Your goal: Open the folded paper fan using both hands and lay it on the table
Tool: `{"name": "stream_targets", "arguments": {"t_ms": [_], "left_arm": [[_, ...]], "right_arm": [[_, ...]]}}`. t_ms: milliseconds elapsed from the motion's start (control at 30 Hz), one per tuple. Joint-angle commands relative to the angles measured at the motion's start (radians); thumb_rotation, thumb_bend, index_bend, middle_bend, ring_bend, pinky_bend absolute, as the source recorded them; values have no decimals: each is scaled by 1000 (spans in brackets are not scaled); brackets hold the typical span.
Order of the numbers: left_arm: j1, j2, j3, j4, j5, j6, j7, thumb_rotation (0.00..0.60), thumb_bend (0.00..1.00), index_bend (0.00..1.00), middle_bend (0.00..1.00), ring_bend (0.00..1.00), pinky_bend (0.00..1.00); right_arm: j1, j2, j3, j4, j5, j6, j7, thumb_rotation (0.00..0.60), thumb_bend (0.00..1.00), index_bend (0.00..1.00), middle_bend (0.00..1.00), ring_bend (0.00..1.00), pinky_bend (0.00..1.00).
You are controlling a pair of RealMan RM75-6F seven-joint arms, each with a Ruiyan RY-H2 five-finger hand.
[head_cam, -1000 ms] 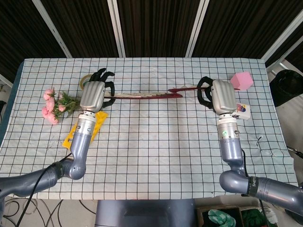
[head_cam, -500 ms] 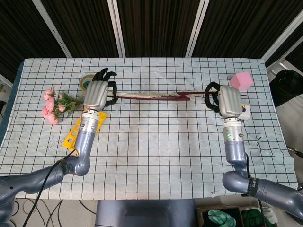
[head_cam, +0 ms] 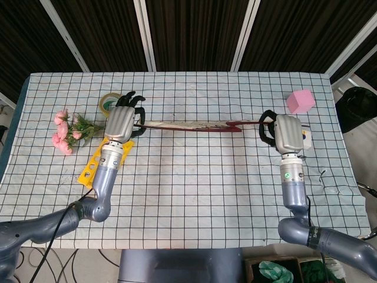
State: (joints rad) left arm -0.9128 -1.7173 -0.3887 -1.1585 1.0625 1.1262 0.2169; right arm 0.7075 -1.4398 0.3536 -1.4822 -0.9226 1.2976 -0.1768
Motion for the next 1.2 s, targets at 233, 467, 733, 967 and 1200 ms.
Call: {"name": "stream_targets", "arguments": {"t_ms": [233,467,733,967,1200], "left_arm": [[11,-21,24,-5,16,4,4,600,371,713,250,94,163],[30,-20,40,-29,24,14,13,600,372,712,249,94,161],[61,-14,58,-73,27,29,26,600,371,710,249,94,159],[79,-7,71,-89,27,26,40,600,370,709,248,94,158],[99,7,99,-109,29,12,66,600,368,707,247,94,157]], "right_arm": [[-39,0,-15,-4,-20,3,2,600,655,937,950,993,903],[-75,6,-39,-29,-42,15,-7,600,595,863,931,975,900],[-113,17,-81,-88,-50,13,-71,600,335,263,890,953,882],[-140,27,-99,-122,-35,4,-106,600,217,9,871,939,867],[-178,28,-131,-155,-52,11,-114,600,180,0,862,932,866]]}}
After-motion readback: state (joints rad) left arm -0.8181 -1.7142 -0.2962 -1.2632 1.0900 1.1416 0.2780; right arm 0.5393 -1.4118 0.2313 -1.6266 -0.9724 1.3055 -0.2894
